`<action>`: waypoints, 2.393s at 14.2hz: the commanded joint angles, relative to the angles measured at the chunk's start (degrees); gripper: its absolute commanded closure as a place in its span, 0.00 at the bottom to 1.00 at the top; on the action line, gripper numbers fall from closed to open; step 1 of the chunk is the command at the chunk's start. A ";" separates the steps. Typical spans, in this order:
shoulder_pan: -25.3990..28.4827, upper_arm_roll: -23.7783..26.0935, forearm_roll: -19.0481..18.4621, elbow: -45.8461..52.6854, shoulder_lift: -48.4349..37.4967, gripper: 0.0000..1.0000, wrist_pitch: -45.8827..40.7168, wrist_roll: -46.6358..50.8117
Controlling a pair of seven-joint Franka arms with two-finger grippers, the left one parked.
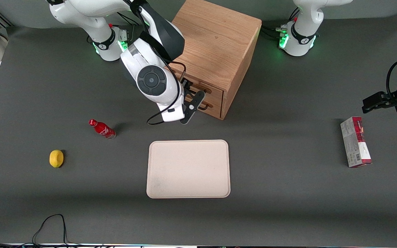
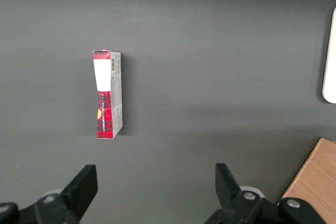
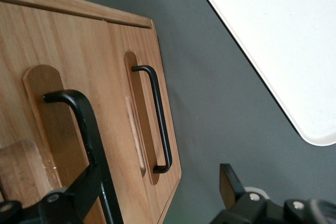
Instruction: Open upper drawer
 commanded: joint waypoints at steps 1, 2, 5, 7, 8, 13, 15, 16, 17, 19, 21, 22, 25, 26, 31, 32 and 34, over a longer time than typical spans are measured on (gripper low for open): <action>0.57 -0.74 1.05 -2.69 -2.17 0.00 0.78 -1.86; 0.65 -0.74 1.05 -3.57 -2.17 0.00 0.96 -1.86; 0.65 -0.74 1.05 -4.80 -2.26 0.00 2.10 -2.12; 0.65 -0.65 1.05 -5.42 -2.26 0.00 3.15 -3.08; 0.74 -0.65 1.05 -5.60 -2.26 0.00 3.33 -3.70; 1.62 -0.74 1.05 -6.65 -2.79 0.00 4.65 -3.79; 1.71 -0.82 1.05 -6.57 -2.88 0.00 4.82 -3.79; 1.62 -0.91 1.05 -6.48 -2.96 0.00 4.82 -3.79; 1.62 -1.00 0.96 -6.48 -2.88 0.00 4.91 -3.79; 1.88 -0.91 0.87 -6.74 -2.61 0.00 6.05 -3.97; 2.06 -0.83 0.87 -6.83 -2.18 0.00 6.84 -5.89; 2.32 -0.83 0.87 -6.83 -2.09 0.00 6.85 -6.25; 2.06 -0.91 1.05 -7.27 -2.08 0.00 6.85 -9.32; 1.97 -0.91 1.13 -7.35 -2.09 0.00 6.76 -10.11; 1.80 -1.18 1.31 -7.71 -1.65 0.00 7.81 -10.91; 1.80 -1.18 1.31 -7.71 -1.56 0.00 8.16 -10.91; 1.80 -1.26 1.05 -7.71 -1.04 0.00 8.78 -10.91</action>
